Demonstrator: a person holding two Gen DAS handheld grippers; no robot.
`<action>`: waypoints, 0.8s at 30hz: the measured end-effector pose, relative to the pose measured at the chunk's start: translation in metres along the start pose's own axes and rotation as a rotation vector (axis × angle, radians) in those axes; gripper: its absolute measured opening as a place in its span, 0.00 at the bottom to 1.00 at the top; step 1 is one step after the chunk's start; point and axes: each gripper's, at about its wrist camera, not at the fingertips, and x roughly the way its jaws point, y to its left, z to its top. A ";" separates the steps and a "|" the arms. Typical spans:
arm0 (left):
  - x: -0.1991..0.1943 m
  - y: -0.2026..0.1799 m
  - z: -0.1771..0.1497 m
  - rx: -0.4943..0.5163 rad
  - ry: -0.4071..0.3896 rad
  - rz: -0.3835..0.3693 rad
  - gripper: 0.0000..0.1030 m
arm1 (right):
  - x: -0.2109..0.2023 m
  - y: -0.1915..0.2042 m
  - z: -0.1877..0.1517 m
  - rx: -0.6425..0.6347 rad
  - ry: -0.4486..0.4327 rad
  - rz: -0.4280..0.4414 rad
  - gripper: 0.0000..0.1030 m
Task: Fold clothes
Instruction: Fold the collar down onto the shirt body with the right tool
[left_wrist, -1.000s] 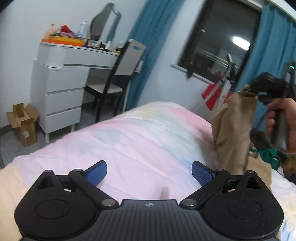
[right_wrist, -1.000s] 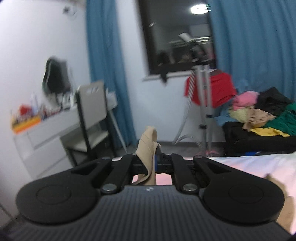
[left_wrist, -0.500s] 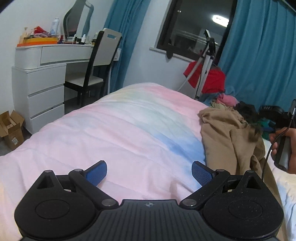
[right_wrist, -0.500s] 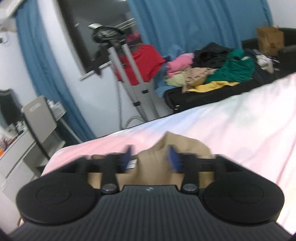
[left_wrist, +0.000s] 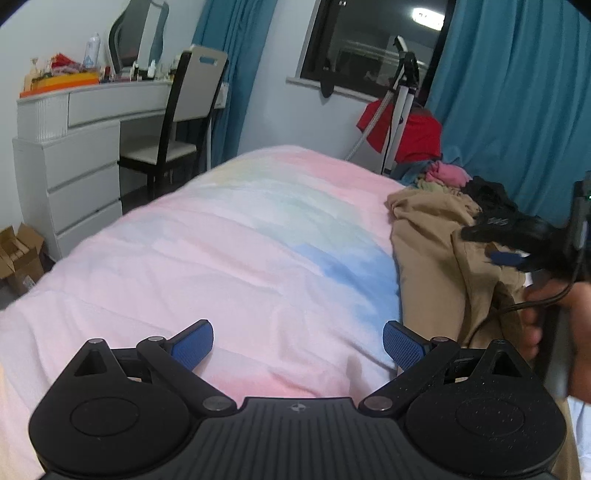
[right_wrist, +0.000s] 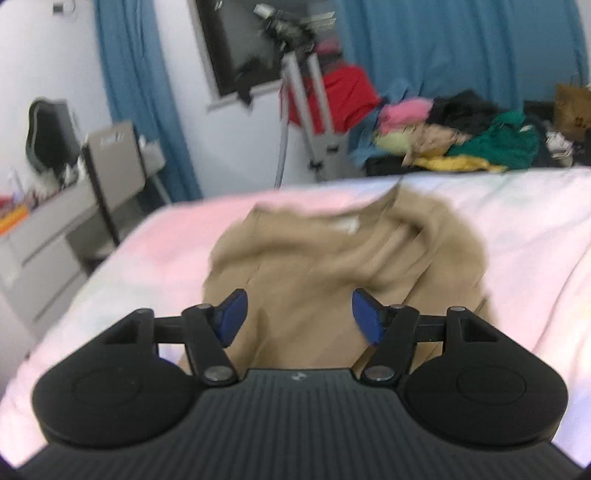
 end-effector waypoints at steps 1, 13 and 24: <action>0.001 0.000 0.000 -0.003 0.004 -0.005 0.97 | 0.004 0.004 -0.003 0.001 0.008 0.002 0.59; 0.009 0.005 0.001 -0.063 0.017 -0.029 0.95 | -0.015 -0.017 -0.010 0.128 -0.075 -0.010 0.07; 0.004 0.001 -0.011 -0.026 0.063 -0.101 0.97 | -0.043 -0.109 -0.047 0.441 -0.040 -0.028 0.09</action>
